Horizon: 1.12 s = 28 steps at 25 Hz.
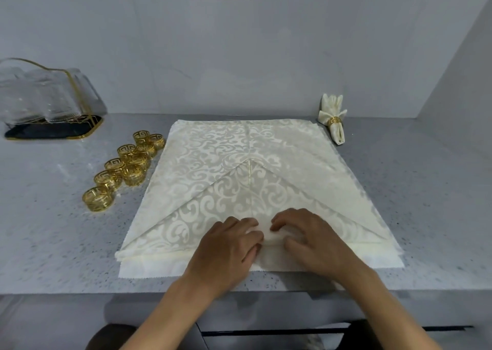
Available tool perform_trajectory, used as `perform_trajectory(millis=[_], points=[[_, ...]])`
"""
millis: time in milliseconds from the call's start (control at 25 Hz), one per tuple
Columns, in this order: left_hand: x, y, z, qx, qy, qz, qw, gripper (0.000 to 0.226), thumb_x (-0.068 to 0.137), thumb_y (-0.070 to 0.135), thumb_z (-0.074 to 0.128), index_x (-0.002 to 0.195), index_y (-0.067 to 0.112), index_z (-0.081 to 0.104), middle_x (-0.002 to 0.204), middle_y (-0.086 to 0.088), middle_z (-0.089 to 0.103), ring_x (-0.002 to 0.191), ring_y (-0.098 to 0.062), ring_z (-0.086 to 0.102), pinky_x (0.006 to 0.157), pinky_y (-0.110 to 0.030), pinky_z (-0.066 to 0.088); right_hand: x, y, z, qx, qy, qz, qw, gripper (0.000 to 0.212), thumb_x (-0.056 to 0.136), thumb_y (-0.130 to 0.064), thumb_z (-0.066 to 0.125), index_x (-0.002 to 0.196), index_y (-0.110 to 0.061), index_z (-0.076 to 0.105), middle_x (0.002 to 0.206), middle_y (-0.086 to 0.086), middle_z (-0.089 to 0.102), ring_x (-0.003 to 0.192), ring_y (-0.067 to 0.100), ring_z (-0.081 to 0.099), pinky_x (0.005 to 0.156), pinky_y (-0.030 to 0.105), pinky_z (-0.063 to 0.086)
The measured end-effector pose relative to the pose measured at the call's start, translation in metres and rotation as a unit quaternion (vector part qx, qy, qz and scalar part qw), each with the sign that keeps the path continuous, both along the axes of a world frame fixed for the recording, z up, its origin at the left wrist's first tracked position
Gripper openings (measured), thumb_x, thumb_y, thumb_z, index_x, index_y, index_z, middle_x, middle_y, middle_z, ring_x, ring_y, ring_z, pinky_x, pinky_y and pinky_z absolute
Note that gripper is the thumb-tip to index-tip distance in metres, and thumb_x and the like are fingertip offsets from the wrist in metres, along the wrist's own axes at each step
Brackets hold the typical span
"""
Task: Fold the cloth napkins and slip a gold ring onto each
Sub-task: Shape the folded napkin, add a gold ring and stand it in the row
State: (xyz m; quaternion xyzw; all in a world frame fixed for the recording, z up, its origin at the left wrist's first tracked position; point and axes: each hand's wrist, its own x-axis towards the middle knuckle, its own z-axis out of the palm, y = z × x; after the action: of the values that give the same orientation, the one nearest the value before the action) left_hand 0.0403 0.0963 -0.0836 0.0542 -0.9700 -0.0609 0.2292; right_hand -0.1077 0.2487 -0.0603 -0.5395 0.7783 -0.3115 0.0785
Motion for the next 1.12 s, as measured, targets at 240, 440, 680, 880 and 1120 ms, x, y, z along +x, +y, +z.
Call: perform_trajectory(millis=[240, 440, 680, 880, 1120], points=[[-0.001, -0.004, -0.005, -0.047, -0.014, -0.039, 0.998, 0.037, 0.061, 0.005, 0.086, 0.091, 0.023, 0.075, 0.091, 0.013, 0.071, 0.073, -0.013, 0.061, 0.056, -0.024, 0.051, -0.043, -0.092, 0.009, 0.13, 0.128, -0.085, 0.98, 0.051, 0.106, -0.033, 0.031, 0.153, -0.012, 0.028, 0.161, 0.008, 0.026, 0.147, 0.027, 0.023, 0.117, 0.036, 0.021], [-0.005, -0.005, -0.005, -0.039, -0.003, -0.042, 0.998, 0.033, 0.061, 0.002, 0.083, 0.089, 0.019, 0.074, 0.082, 0.01, 0.07, 0.071, -0.012, 0.061, 0.056, -0.02, 0.048, -0.048, -0.071, 0.003, 0.144, 0.145, -0.119, 0.972, 0.053, 0.103, -0.04, 0.034, 0.151, -0.018, 0.03, 0.159, 0.004, 0.026, 0.146, 0.028, 0.023, 0.116, 0.043, 0.02], [-0.006, -0.004, -0.007, -0.04, 0.029, -0.052, 0.997, 0.019, 0.075, 0.002, 0.069, 0.09, 0.013, 0.074, 0.083, 0.006, 0.07, 0.074, -0.013, 0.063, 0.055, -0.02, 0.047, -0.076, 0.056, 0.037, 0.287, -0.028, -0.22, 0.932, 0.019, 0.087, -0.037, 0.061, 0.093, -0.018, 0.062, 0.083, -0.006, 0.063, 0.072, 0.011, 0.056, 0.071, 0.029, 0.044], [-0.021, 0.033, 0.009, -0.039, -0.018, -0.041, 0.998, 0.022, 0.058, 0.002, 0.075, 0.075, 0.016, 0.07, 0.065, 0.006, 0.061, 0.059, -0.012, 0.055, 0.042, -0.021, 0.043, -0.1, 0.052, 0.054, 0.186, 0.026, -0.276, 0.943, 0.007, 0.088, -0.028, 0.066, 0.093, -0.023, 0.063, 0.094, -0.004, 0.065, 0.082, 0.016, 0.059, 0.07, 0.032, 0.047], [-0.027, 0.054, 0.012, 0.015, -0.085, -0.021, 0.996, 0.01, 0.067, 0.01, 0.074, 0.072, 0.012, 0.067, 0.074, -0.001, 0.059, 0.067, -0.017, 0.055, 0.049, -0.027, 0.046, 0.007, 0.023, 0.018, -0.122, -0.054, -0.117, 0.984, 0.012, 0.096, -0.014, 0.058, 0.093, -0.02, 0.067, 0.087, -0.014, 0.067, 0.079, 0.007, 0.06, 0.067, 0.017, 0.044]])
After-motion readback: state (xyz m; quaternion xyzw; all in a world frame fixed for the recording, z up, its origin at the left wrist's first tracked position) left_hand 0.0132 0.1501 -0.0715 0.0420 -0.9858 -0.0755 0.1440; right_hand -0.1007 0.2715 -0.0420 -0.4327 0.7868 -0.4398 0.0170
